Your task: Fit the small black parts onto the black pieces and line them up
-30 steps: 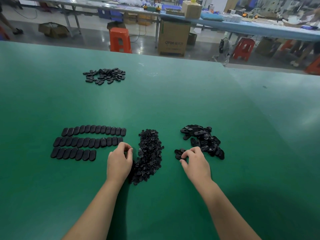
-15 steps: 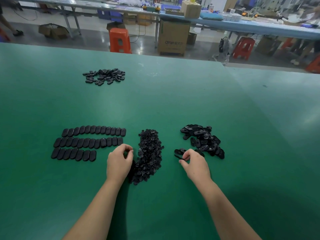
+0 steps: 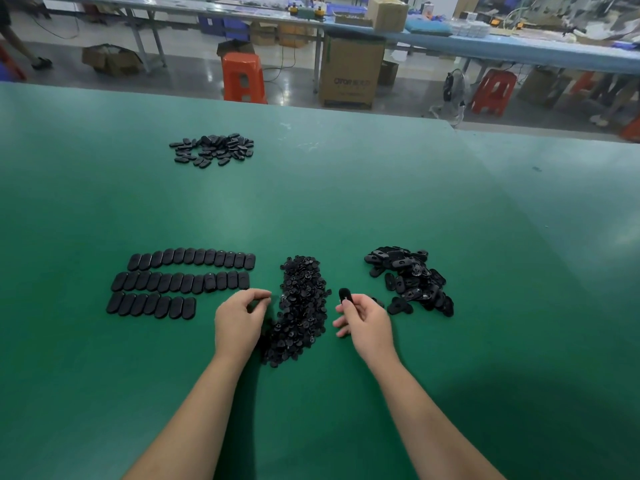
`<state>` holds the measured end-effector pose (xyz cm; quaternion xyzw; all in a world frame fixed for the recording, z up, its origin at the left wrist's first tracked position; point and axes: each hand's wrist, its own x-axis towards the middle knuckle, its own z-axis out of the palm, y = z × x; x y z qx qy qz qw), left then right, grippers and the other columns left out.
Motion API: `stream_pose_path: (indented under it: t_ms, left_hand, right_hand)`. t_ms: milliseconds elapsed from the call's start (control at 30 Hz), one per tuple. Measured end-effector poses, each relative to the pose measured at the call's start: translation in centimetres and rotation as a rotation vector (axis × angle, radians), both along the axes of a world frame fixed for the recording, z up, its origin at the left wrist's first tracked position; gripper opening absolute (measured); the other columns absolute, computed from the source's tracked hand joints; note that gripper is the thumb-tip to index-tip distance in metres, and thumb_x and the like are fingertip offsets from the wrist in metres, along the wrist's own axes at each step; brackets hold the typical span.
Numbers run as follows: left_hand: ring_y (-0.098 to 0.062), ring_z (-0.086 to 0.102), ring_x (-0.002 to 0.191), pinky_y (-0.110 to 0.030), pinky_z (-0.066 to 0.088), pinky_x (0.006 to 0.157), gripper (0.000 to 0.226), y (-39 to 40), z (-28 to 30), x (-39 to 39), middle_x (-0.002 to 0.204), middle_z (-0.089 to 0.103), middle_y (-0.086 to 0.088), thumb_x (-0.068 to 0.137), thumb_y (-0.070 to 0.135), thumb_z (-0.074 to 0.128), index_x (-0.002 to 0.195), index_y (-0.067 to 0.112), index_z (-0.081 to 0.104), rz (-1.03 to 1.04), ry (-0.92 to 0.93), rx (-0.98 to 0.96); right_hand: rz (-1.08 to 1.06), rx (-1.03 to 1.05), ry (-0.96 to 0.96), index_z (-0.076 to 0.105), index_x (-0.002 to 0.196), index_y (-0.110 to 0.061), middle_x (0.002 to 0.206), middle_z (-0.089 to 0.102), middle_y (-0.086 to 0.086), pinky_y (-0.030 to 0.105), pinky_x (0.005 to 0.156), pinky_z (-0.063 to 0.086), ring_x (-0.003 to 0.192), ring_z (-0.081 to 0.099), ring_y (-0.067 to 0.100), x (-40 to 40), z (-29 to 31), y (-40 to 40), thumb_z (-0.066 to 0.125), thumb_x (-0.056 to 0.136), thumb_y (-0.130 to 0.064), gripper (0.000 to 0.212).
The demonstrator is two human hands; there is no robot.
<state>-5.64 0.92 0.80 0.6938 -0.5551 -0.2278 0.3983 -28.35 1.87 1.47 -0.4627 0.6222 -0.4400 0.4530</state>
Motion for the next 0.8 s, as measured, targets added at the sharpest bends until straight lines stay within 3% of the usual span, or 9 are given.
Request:
stream_pose_path:
  t_ms: [100, 200, 267, 367, 533, 633, 800]
  left_hand:
    - [-0.002, 0.060, 0.077, -0.013, 0.044, 0.067, 0.011, 0.0, 0.1, 0.2, 0.090, 0.069, 0.014, 0.091, 0.013, 0.072, 0.097, 0.021, 0.078, -0.003, 0.028, -0.023]
    - [-0.003, 0.057, 0.066, -0.013, 0.041, 0.058, 0.015, -0.1, -0.2, 0.0, 0.084, 0.070, 0.012, 0.093, 0.017, 0.069, 0.098, 0.028, 0.077, -0.007, 0.074, 0.028]
    - [-0.005, 0.054, 0.057, -0.015, 0.042, 0.053, 0.016, -0.4, 0.1, 0.0, 0.080, 0.071, 0.010, 0.094, 0.020, 0.068, 0.099, 0.034, 0.075, 0.000, 0.162, 0.078]
    - [-0.006, 0.065, 0.077, -0.016, 0.047, 0.066, 0.018, -1.2, 1.1, -0.2, 0.089, 0.073, 0.008, 0.092, 0.016, 0.071, 0.097, 0.033, 0.072, 0.024, 0.342, 0.118]
    - [-0.004, 0.069, 0.078, -0.018, 0.047, 0.070, 0.009, -1.4, 2.7, -1.9, 0.080, 0.077, 0.007, 0.084, 0.013, 0.079, 0.083, 0.022, 0.078, 0.031, 0.512, 0.168]
    - [-0.004, 0.068, 0.073, -0.019, 0.048, 0.071, 0.012, -1.3, 3.4, -4.1, 0.077, 0.076, 0.005, 0.083, 0.010, 0.079, 0.080, 0.022, 0.078, -0.041, 0.492, 0.174]
    - [0.008, 0.061, 0.064, -0.008, 0.042, 0.061, 0.015, -1.0, 4.4, -8.0, 0.069, 0.070, 0.019, 0.085, 0.016, 0.074, 0.077, 0.029, 0.074, -0.194, 0.111, 0.120]
  right_hand:
    - [0.040, -0.067, 0.121, 0.065, 0.106, -0.024, 0.087, 0.072, -0.003, 0.025, 0.064, 0.059, 0.065, 0.067, 0.008, 0.4, -0.8, 0.5, 0.051, 0.105, -0.014, 0.017]
    - [0.078, -0.075, 0.160, 0.057, 0.123, -0.034, 0.089, 0.070, -0.005, 0.024, 0.064, 0.059, 0.066, 0.066, 0.004, 0.3, -1.1, 0.6, 0.050, 0.105, -0.014, 0.028]
    - [0.081, -0.071, 0.161, 0.060, 0.122, -0.030, 0.087, 0.070, -0.003, 0.030, 0.064, 0.061, 0.066, 0.066, 0.004, 0.3, -1.1, 0.5, 0.053, 0.103, -0.014, 0.026]
    - [0.072, -0.092, 0.139, 0.060, 0.109, -0.029, 0.086, 0.070, 0.000, 0.035, 0.063, 0.061, 0.062, 0.065, 0.006, 0.3, -1.0, 0.5, 0.058, 0.100, -0.012, 0.019]
    - [0.071, -0.098, 0.083, 0.060, 0.101, -0.031, 0.088, 0.072, -0.002, 0.029, 0.060, 0.059, 0.060, 0.062, 0.005, 0.3, -0.9, 0.5, 0.060, 0.099, -0.010, 0.021]
    - [0.065, -0.098, 0.059, 0.061, 0.100, -0.033, 0.086, 0.074, -0.003, 0.028, 0.059, 0.059, 0.060, 0.062, 0.006, 0.4, -0.8, 0.6, 0.060, 0.099, -0.009, 0.024]
    - [0.032, -0.103, 0.019, 0.062, 0.098, -0.029, 0.084, 0.074, 0.000, 0.026, 0.054, 0.055, 0.057, 0.062, 0.009, 0.3, -0.8, 0.6, 0.061, 0.098, -0.007, 0.022]
